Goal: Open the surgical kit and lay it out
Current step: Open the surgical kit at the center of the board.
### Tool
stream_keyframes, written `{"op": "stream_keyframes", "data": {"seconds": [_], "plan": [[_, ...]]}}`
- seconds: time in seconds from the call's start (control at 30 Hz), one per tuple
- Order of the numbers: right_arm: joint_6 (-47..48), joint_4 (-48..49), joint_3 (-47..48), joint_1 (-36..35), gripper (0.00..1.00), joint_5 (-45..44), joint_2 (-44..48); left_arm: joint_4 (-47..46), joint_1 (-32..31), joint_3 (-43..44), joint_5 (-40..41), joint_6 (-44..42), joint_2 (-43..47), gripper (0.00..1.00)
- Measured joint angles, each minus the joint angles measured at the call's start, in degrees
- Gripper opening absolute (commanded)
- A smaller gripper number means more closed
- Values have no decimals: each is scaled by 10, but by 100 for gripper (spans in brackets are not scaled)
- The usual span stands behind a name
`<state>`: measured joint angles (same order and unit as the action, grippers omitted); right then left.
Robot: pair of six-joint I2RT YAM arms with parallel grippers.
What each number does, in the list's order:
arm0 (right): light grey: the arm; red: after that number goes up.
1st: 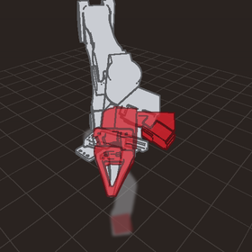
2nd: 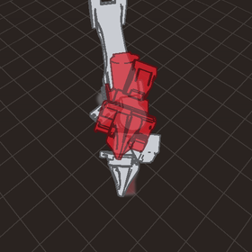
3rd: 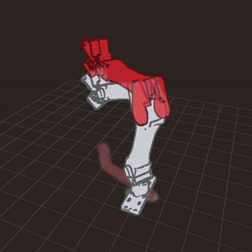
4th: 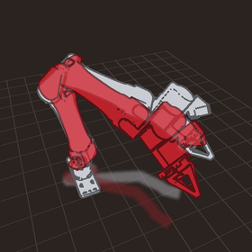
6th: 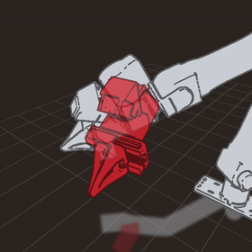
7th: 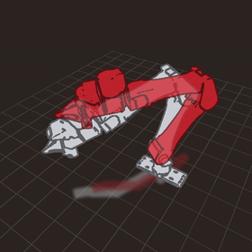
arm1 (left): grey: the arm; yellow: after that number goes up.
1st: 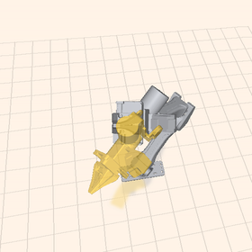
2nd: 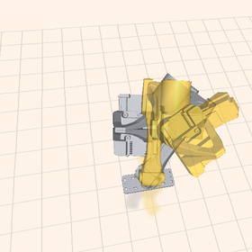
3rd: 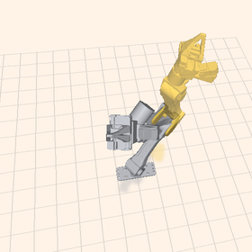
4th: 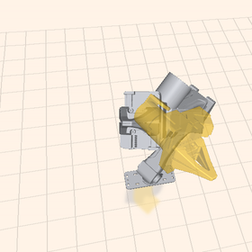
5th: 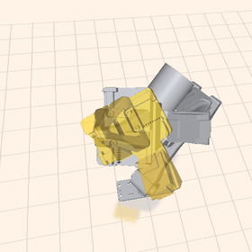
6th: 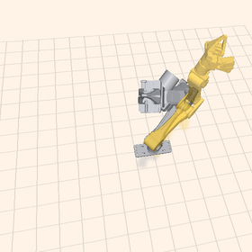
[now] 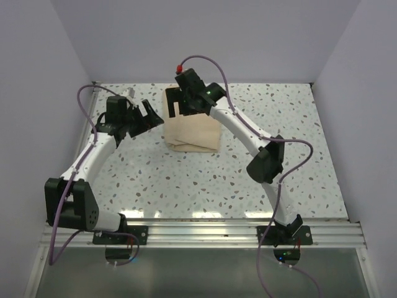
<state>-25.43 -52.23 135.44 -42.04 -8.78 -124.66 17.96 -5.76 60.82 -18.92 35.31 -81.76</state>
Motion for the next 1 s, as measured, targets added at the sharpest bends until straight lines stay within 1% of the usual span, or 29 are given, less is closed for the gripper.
{"op": "stream_keyframes", "data": {"seconds": [0.07,0.17,0.4,0.5,0.6,0.63,0.7,0.73,0.77,0.8,0.83,0.93,1.0], "plan": [[0,-29,49,-8,97,-6,-60,18,0,10,24,-13,21,95],[0,-51,59,-16,96,-6,-110,49,0,21,49,-30,43,95],[4,-62,66,-40,95,-8,-172,95,0,21,85,-47,67,95],[6,-58,69,-51,93,-9,-194,103,0,8,94,-48,87,95],[7,-53,75,-58,87,-19,-215,117,0,-12,102,-48,118,95],[8,-53,79,-59,81,-25,-222,123,0,-16,105,-49,127,95],[10,-52,87,-59,75,-36,-234,138,0,-16,113,-50,139,95],[9,-52,91,-59,67,-39,-238,142,0,-16,117,-50,144,95],[10,-52,96,-59,63,-42,-241,147,0,-16,120,-50,149,95],[9,-51,97,-59,55,-43,-241,151,0,-16,123,-50,152,95],[9,-49,97,-59,51,-45,-241,154,0,-16,125,-51,155,95],[6,-41,98,-59,38,-54,-241,163,0,-16,132,-51,163,95],[6,-38,98,-59,37,-57,-241,165,0,-16,134,-51,165,95]]}}
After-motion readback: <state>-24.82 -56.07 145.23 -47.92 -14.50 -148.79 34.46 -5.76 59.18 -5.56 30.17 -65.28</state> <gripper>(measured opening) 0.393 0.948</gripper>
